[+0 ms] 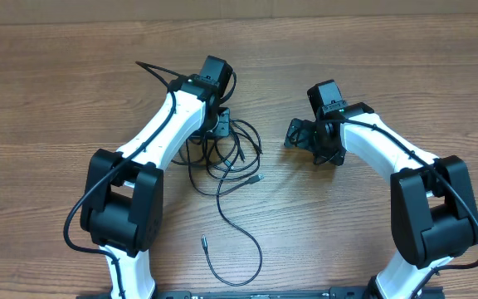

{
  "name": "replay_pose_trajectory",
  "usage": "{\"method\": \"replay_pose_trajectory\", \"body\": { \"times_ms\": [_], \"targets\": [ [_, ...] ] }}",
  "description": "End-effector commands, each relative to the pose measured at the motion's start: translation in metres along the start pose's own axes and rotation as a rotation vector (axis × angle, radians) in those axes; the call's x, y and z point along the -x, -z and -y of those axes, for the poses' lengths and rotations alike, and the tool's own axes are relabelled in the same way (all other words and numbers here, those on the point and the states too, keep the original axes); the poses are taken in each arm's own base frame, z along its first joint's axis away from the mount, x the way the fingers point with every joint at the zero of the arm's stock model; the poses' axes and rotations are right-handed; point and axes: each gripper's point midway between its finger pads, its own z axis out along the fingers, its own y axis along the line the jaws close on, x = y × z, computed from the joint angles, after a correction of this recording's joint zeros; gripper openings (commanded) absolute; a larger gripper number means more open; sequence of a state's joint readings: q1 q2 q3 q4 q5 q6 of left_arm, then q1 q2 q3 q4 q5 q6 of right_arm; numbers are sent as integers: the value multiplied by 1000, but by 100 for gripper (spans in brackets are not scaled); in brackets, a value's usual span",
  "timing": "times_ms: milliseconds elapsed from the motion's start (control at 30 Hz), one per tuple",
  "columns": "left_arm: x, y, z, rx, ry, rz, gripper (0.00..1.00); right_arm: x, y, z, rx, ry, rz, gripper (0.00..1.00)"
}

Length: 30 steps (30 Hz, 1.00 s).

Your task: Untangle cables

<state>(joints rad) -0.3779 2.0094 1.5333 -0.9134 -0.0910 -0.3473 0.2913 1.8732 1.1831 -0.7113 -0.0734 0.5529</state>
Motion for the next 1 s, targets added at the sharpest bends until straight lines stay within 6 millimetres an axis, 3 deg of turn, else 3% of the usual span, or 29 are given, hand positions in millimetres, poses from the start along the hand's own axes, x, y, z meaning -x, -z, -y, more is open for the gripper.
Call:
{"method": "replay_pose_trajectory", "body": {
  "times_ms": [0,100,533,967],
  "targets": [
    [9,6,-16,63,-4,39,11,6,2,-2,1,1,17,100],
    [12,3,-33,150,27,52,8,6,2,-2,1,1,17,100],
    [-16,-47,-37,189,25,-101,4,6,2,-2,1,1,17,100],
    [-12,-43,-12,51,27,-116,4,6,2,-2,1,1,17,100]
  ]
}}
